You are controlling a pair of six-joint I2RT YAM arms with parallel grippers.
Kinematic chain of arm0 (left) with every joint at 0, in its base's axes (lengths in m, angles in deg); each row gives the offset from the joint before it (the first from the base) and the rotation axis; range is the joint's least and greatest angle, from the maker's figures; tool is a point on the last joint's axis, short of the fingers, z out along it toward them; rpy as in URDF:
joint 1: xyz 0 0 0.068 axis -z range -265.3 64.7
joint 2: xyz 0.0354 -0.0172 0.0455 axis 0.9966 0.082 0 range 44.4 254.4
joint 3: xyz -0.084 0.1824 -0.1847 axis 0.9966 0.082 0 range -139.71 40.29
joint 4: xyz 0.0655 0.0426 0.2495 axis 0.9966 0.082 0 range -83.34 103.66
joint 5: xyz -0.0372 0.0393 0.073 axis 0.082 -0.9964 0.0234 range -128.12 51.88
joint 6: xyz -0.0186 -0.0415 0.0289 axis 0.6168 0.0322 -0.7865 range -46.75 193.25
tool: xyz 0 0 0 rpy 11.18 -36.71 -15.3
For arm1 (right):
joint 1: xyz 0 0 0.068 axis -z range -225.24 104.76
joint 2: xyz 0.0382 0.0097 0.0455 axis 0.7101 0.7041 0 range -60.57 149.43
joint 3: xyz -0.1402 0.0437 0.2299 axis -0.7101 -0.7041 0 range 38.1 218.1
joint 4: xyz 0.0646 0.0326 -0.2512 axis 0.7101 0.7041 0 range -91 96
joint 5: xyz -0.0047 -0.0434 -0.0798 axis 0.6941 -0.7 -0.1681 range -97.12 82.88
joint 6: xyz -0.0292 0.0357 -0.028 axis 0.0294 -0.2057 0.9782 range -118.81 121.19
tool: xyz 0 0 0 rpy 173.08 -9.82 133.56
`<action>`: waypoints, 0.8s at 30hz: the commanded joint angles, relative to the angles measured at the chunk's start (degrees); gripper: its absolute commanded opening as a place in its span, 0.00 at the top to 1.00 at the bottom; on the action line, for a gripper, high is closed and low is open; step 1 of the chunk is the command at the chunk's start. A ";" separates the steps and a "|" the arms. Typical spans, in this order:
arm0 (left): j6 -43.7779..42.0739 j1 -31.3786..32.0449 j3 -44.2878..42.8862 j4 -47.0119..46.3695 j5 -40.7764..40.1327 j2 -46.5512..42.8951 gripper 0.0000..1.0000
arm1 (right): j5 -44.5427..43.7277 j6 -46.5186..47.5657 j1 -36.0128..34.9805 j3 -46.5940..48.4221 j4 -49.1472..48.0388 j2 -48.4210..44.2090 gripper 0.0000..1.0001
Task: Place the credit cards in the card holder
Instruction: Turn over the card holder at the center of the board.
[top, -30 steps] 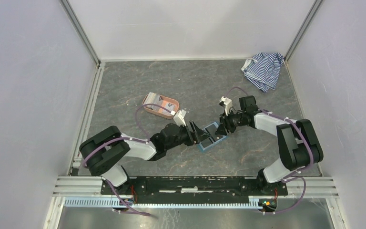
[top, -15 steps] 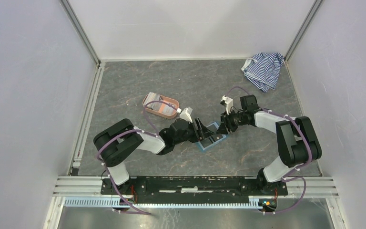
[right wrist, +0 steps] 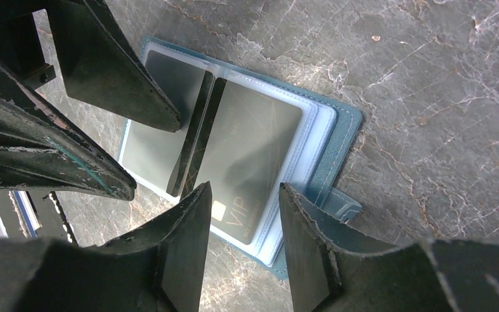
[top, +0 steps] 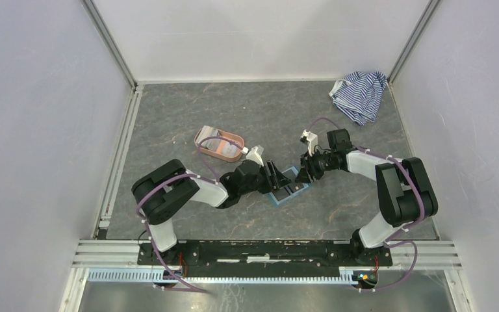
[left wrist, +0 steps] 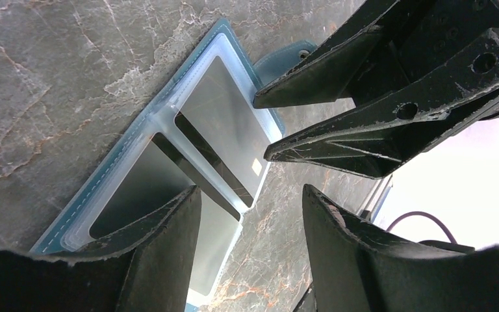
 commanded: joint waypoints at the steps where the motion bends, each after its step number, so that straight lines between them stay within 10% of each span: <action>1: 0.00 -0.37 -1.53 0.88 -0.88 0.64 0.35 | -2.33 0.73 0.30 1.51 0.38 -0.08 0.50; 24: 1.04 -0.96 -1.16 0.66 -0.94 2.03 0.42 | 5.68 1.26 0.22 1.42 1.61 -0.85 0.58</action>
